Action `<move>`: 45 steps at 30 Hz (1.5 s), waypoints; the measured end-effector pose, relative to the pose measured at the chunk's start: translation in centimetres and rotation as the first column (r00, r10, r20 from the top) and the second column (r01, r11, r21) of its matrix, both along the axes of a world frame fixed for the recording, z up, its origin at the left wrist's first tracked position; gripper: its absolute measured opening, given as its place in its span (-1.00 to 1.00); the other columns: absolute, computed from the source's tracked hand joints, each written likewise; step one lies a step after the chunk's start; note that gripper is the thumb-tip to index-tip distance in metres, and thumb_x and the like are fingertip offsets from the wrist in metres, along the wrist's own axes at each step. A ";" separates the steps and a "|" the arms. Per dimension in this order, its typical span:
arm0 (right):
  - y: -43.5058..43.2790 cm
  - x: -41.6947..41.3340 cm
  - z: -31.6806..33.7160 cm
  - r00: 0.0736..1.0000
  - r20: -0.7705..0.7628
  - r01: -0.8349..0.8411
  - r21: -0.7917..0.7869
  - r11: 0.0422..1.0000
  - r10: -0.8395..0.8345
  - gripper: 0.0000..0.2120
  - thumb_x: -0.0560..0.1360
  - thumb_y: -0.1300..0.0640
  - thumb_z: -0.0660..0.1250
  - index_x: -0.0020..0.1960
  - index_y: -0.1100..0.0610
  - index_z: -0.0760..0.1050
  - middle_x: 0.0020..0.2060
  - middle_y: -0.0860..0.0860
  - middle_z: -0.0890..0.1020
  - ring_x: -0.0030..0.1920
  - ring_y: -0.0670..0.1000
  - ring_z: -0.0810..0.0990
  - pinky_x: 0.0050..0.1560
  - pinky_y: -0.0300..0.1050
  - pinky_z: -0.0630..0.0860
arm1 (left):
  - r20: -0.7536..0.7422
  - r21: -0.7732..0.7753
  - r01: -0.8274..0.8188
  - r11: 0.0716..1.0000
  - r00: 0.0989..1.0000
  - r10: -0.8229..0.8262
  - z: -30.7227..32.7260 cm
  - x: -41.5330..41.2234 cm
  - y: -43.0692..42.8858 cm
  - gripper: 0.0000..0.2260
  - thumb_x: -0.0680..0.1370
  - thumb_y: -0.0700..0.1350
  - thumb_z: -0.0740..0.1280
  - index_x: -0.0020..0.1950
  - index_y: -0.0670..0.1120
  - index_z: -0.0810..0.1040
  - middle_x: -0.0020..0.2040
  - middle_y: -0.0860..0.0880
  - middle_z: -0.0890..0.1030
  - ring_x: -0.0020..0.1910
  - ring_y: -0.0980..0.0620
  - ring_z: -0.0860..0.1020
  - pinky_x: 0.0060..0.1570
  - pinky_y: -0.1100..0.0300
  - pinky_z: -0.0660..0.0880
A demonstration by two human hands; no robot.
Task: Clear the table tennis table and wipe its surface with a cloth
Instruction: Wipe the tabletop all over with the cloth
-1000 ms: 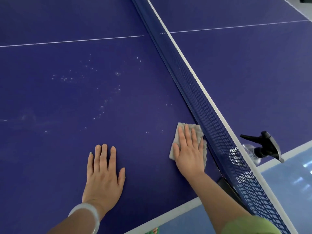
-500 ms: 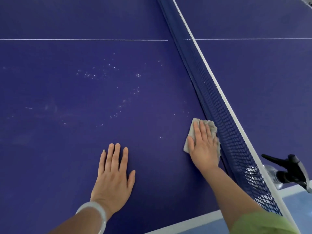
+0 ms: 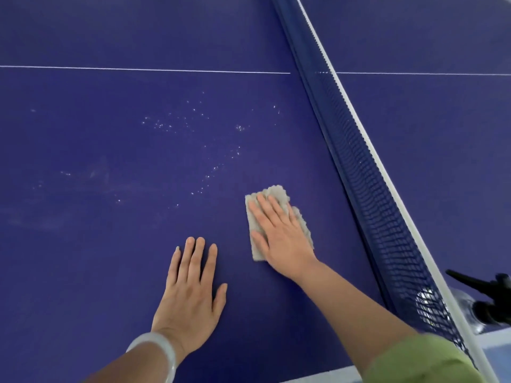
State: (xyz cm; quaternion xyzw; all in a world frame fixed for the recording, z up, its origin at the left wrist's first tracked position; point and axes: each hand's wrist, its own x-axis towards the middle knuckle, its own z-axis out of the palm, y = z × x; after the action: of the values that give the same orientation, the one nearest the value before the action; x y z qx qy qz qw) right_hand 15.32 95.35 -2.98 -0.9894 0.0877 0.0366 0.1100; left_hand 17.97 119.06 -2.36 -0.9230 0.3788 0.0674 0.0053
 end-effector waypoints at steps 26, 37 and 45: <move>8.1 -7.2 -0.2 0.743 0.001 0.669 -0.003 0.743 -0.669 -0.44 0.67 -0.11 -0.21 0.61 0.07 -0.17 0.61 0.05 -0.07 0.60 0.09 -0.11 0.55 0.24 -0.09 | -0.037 -0.012 -0.006 1.000 0.999 0.006 0.0 0.0 0.0 -0.39 0.63 0.14 0.01 0.57 -0.21 0.14 0.56 -0.27 0.16 0.57 -0.25 0.05 0.46 -0.23 0.09; 8.6 0.3 -0.6 0.879 -0.024 0.475 -0.062 0.878 -0.477 -0.40 0.60 -0.16 -0.27 0.60 -0.03 -0.24 0.60 -0.07 -0.20 0.58 -0.03 -0.28 0.57 0.16 -0.19 | -0.089 -0.044 0.008 0.999 0.996 -0.012 0.6 0.4 0.3 -0.40 0.62 0.15 0.11 0.55 -0.18 0.23 0.55 -0.23 0.22 0.55 -0.22 0.13 0.43 -0.17 0.06; 8.8 0.5 0.1 0.864 -0.032 0.502 -0.014 0.865 -0.502 -0.42 0.61 -0.14 -0.19 0.60 -0.05 -0.16 0.60 -0.10 -0.11 0.59 -0.03 -0.19 0.57 0.16 -0.14 | -0.063 -0.210 -0.318 0.924 0.948 0.312 2.0 4.8 7.2 -0.45 0.62 0.10 0.05 0.51 -0.20 0.31 0.51 -0.20 0.27 0.55 -0.16 0.17 0.47 -0.10 0.12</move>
State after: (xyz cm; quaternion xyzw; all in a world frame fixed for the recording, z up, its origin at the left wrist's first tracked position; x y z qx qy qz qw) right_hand 15.82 104.19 -2.88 -0.9320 0.3441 0.0237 0.1117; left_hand 22.81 126.22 -0.35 -0.9658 0.2307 0.0384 -0.1119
